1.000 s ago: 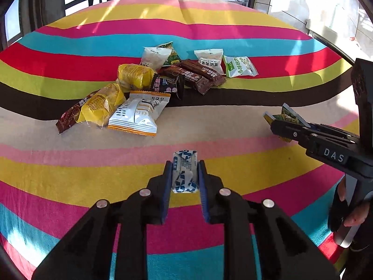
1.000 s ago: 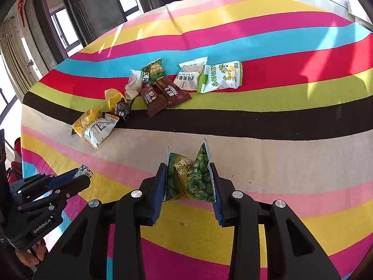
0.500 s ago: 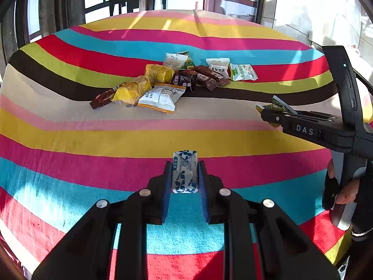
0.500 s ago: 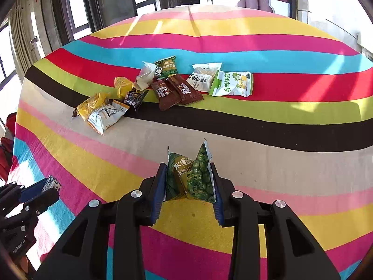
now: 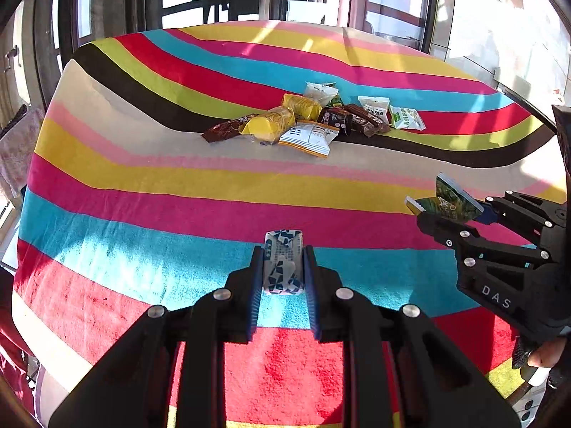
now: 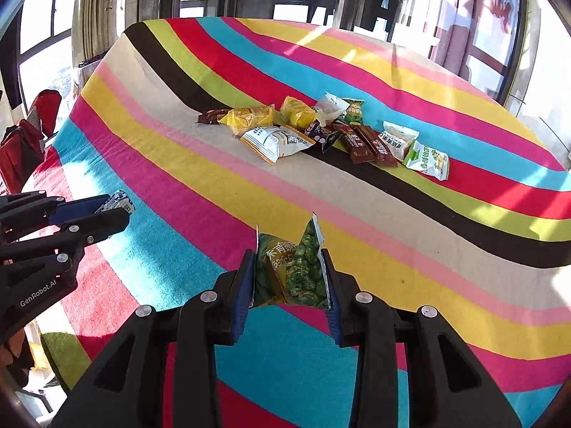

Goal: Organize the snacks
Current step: 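Carry both items to the white box and open both tools to drop them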

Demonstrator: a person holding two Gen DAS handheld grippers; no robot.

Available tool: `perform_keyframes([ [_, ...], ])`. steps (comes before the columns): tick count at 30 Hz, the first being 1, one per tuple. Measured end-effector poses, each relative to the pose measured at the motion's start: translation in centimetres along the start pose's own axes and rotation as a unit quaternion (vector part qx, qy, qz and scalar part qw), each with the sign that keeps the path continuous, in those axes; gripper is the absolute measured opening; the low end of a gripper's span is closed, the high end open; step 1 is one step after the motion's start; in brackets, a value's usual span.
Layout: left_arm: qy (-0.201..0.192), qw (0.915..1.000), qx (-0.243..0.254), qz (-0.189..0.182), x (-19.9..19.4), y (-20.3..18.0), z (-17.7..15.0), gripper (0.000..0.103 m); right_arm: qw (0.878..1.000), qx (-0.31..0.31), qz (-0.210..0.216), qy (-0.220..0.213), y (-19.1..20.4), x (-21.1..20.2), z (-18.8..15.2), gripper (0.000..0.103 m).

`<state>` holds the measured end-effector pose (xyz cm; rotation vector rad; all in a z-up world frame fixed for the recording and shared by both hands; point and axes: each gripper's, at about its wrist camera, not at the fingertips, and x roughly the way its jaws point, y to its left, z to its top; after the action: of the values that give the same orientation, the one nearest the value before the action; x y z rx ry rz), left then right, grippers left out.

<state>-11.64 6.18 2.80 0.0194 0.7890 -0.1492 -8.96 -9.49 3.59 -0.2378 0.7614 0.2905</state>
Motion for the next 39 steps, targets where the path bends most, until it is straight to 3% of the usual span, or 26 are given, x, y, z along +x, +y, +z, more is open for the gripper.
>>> perform_keyframes([
  [8,0.000,0.9996,-0.020,0.022,-1.4,2.7,-1.6,0.021,0.998,-0.061,-0.005,-0.007,4.6,-1.0,0.2,0.035],
  [22,-0.012,0.9963,-0.061,0.060,-5.9,8.5,-5.0,0.021,0.990,-0.138,0.032,-0.016,11.9,-3.1,0.2,0.035],
  [31,-0.006,0.9903,-0.103,0.093,-9.4,13.1,-9.1,0.021,0.976,-0.204,0.065,-0.026,18.2,-4.5,-0.2,0.035],
  [39,0.012,0.9802,-0.154,0.124,-11.6,16.9,-13.9,0.021,0.959,-0.260,0.108,-0.024,23.8,-5.6,-1.7,0.035],
])
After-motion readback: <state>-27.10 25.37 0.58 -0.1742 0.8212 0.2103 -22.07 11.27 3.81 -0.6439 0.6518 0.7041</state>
